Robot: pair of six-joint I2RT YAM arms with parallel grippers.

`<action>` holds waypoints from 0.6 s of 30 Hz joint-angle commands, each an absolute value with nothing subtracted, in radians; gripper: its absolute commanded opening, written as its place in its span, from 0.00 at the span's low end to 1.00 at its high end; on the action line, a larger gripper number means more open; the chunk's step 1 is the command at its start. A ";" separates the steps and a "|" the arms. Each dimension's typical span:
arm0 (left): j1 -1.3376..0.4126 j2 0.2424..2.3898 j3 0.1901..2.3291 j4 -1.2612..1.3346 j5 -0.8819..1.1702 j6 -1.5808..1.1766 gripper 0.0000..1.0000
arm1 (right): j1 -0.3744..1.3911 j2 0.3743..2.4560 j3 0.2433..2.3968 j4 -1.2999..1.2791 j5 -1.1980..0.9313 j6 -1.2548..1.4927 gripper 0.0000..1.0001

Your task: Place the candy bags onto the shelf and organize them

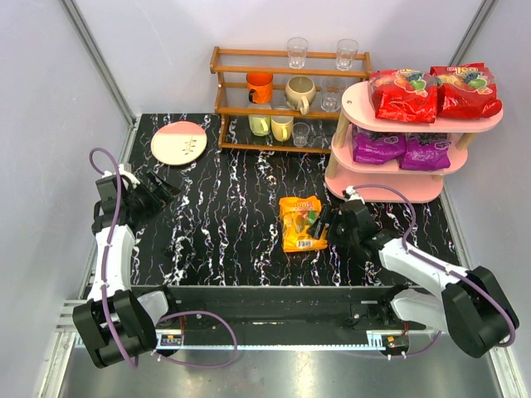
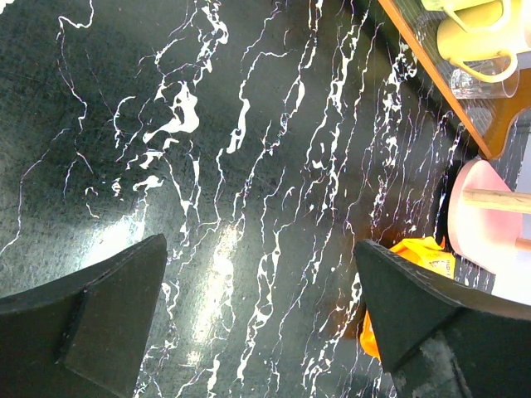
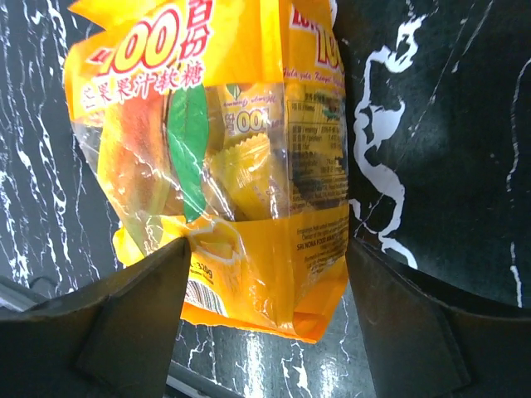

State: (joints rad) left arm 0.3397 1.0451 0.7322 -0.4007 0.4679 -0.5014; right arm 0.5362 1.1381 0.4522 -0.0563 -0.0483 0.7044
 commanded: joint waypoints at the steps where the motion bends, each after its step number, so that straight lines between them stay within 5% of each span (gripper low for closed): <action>1: 0.347 1.045 0.739 -0.365 0.494 -0.497 0.99 | 0.499 1.065 0.437 0.055 -0.061 0.683 0.83; 6: 0.348 1.048 0.739 -0.364 0.495 -0.499 0.99 | 0.456 1.074 0.413 0.090 -0.121 0.672 0.69; 7: 0.347 1.048 0.739 -0.364 0.495 -0.499 0.99 | 0.437 1.097 0.405 0.116 -0.183 0.683 0.57; 8: 0.348 1.048 0.739 -0.362 0.497 -0.499 0.99 | 0.431 1.109 0.393 0.170 -0.217 0.690 0.30; 9: 0.347 1.048 0.739 -0.362 0.497 -0.499 0.99 | 0.423 1.124 0.387 0.202 -0.253 0.699 0.18; 14: 0.348 1.049 0.739 -0.360 0.500 -0.500 0.99 | 0.399 1.250 0.420 0.294 -0.443 0.730 0.10; 15: 0.348 1.049 0.739 -0.359 0.503 -0.500 0.99 | 0.396 1.264 0.426 0.302 -0.463 0.736 0.00; 18: 0.350 1.045 0.738 -0.362 0.502 -0.499 0.99 | 0.391 1.246 0.462 0.261 -0.496 0.738 0.00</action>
